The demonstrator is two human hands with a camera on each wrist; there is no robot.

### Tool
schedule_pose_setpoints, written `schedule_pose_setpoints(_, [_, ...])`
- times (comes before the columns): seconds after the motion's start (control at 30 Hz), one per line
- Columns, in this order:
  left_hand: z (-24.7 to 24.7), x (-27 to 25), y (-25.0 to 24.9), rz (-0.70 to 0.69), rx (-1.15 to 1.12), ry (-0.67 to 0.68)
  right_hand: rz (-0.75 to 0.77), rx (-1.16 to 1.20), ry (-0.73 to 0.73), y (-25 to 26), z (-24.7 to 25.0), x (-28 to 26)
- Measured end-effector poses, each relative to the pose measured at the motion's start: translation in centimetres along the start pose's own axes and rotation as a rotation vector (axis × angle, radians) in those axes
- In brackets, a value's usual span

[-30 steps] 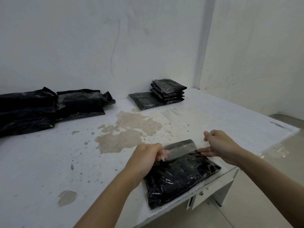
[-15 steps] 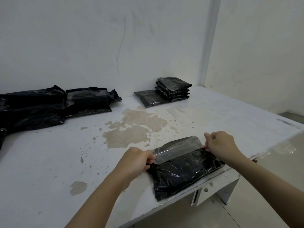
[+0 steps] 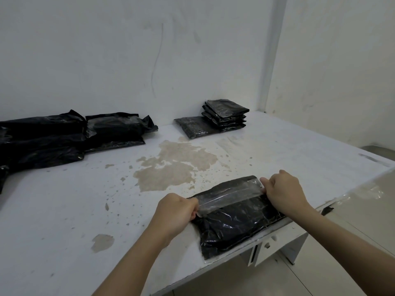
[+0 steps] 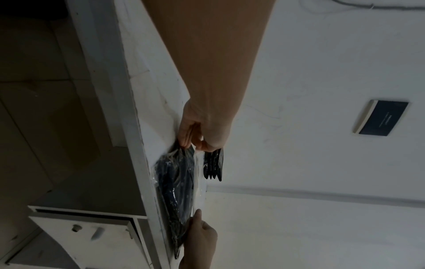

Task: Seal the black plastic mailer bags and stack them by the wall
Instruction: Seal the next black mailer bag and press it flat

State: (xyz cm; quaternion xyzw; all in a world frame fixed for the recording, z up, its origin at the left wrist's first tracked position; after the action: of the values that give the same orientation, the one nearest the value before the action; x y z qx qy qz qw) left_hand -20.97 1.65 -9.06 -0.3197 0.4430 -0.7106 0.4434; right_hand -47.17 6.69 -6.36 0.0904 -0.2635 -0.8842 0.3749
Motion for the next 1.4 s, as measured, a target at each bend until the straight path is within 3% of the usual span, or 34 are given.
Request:
schedule_pose_setpoints(0.23, [0.2,-0.2,-1.3,-0.145,0.196,-0.023,0.024,0.043,-0.049,-0.2,0.2,-0.6])
schedule_pose_setpoints(0.37, [-0.1,-0.2,-1.2,-0.171,0.232,-0.043,0.005,-0.059,-0.054,0.1,0.1,-1.1])
schedule_pose_setpoints(0.57, [0.1,-0.7,-1.6,-0.237,0.389,-0.18,0.145,-0.2,-0.228,1.5,0.6,-1.8])
schedule_pose_setpoints(0.67, [-0.2,-1.5,-3.2,-0.343,0.476,-0.219,0.21,-0.245,-0.211,1.8,-0.1,-1.4])
schedule_pose_setpoints(0.83, [-1.6,-3.2,-6.2,-0.693,0.726,-0.203,0.154,-0.401,-0.101,1.0,-0.9,-0.6])
schedule_pose_setpoints(0.93, [-1.8,-3.5,-6.1,-0.785,0.789,-0.248,0.1,-0.378,-0.054,0.8,-1.0,-0.8])
schedule_pose_setpoints(1.1, [0.1,-2.5,-4.7,-0.7,0.83,-0.194,0.08,-0.301,0.045,0.0,-1.1,-3.5])
schedule_pose_setpoints(1.27, [1.7,-0.4,-5.0,-0.509,0.963,-0.194,0.061,-0.371,-0.007,1.2,-1.4,-6.9])
schedule_pose_setpoints(1.33, [0.8,-0.7,-6.1,-0.531,0.837,-0.21,0.044,-0.413,-0.006,2.0,-1.9,-7.7])
schedule_pose_setpoints(1.4, [-2.3,-1.3,-6.7,-0.583,0.764,-0.06,0.033,-0.448,0.006,2.6,-2.5,-8.2])
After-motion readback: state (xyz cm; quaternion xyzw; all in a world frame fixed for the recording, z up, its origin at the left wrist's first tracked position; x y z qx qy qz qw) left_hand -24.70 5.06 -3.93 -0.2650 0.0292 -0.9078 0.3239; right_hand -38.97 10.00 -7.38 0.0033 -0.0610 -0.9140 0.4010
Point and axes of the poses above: each hand's wrist, its own x-axis towards the middle knuckle, its own z-axis out of the back of the hand, y = z × x, the point moved 9 cm from there along x, towards the middle knuckle, and after that the axes turned 14 degrees about -z, right-handed, at the moved point
